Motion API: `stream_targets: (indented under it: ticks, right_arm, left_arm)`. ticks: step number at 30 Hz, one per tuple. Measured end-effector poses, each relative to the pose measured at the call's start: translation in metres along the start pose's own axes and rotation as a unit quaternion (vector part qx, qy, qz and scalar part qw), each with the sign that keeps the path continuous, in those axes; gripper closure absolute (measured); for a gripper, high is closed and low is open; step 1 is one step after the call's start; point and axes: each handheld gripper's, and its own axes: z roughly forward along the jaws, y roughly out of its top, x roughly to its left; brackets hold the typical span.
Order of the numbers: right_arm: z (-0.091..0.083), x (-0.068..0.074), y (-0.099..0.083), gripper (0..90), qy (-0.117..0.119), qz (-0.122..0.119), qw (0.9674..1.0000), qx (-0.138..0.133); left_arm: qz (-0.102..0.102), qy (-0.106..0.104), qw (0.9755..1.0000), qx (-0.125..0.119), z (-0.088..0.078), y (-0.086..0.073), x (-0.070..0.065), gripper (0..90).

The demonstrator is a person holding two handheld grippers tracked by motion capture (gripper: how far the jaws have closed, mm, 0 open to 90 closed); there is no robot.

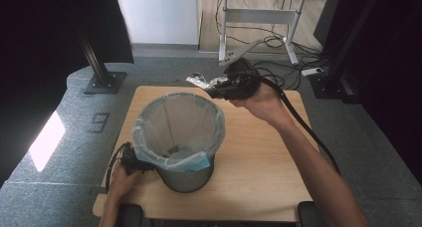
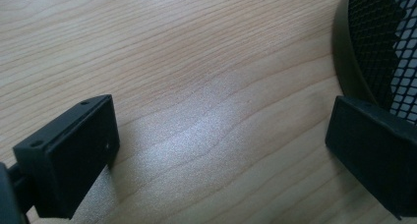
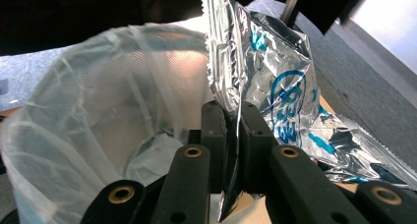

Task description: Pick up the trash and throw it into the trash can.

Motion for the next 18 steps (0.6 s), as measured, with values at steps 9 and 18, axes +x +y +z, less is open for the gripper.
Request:
stream_targets:
  ticks: [9,18]
  right_arm:
    - [0.021,0.026,0.017,82.7,0.038,-0.027,0.9989,-0.003]
    - [0.057,0.048,0.022,82.6,0.082,-0.047,0.9955,0.009]
  left_arm:
    - [0.001,0.0,1.0,0.0,0.0,0.0,0.0,0.0]
    - [0.001,-0.002,1.0,0.0,0.0,0.0,0.0,0.0]
